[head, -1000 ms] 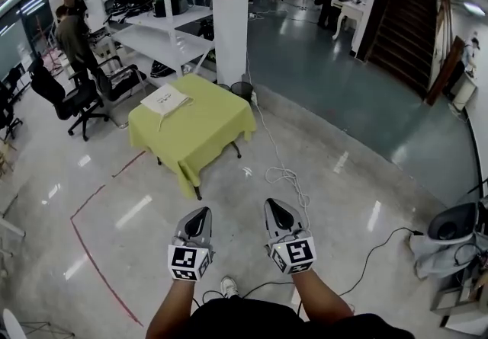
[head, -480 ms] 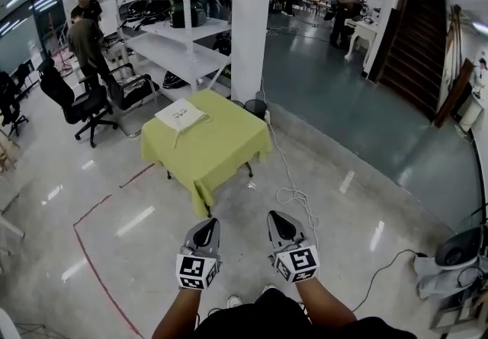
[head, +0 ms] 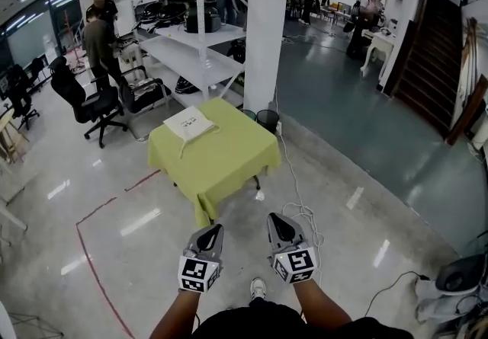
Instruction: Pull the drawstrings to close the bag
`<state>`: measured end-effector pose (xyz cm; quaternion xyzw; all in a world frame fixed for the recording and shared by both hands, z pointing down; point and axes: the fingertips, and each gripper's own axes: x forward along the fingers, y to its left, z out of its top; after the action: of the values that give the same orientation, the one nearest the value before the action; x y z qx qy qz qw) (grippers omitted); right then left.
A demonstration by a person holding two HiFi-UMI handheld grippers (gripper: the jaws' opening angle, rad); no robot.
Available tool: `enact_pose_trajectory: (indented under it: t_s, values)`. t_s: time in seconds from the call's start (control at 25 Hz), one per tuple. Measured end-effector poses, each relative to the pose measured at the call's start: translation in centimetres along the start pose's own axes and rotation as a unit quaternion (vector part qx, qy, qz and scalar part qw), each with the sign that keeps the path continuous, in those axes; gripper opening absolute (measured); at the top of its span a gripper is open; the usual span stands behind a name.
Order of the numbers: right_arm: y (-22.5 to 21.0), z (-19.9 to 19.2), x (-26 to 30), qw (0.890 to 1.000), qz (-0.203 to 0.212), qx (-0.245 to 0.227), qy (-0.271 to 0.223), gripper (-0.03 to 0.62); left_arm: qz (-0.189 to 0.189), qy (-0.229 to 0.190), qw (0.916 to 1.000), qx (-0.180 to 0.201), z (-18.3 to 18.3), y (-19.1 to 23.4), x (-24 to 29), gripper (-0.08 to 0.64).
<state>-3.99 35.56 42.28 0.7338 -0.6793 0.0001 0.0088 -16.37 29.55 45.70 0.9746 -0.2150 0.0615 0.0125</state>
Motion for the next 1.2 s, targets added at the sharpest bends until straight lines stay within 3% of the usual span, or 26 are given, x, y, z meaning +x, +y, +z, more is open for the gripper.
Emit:
enact_pose_trajectory:
  t_s: [0.64,1.2]
  values:
    - [-9.7,-0.8,7.9,0.998,0.063,-0.006,0.005,-0.010,0.062,-0.014,0.9979,-0.009,1.3,2.2,11.0,0.003]
    - [-10.0,-1.5,15.1,0.994,0.113,0.007,0.009,-0.010,0.100,-0.006,0.9949,-0.007,1.5,7.0,14.5,0.003]
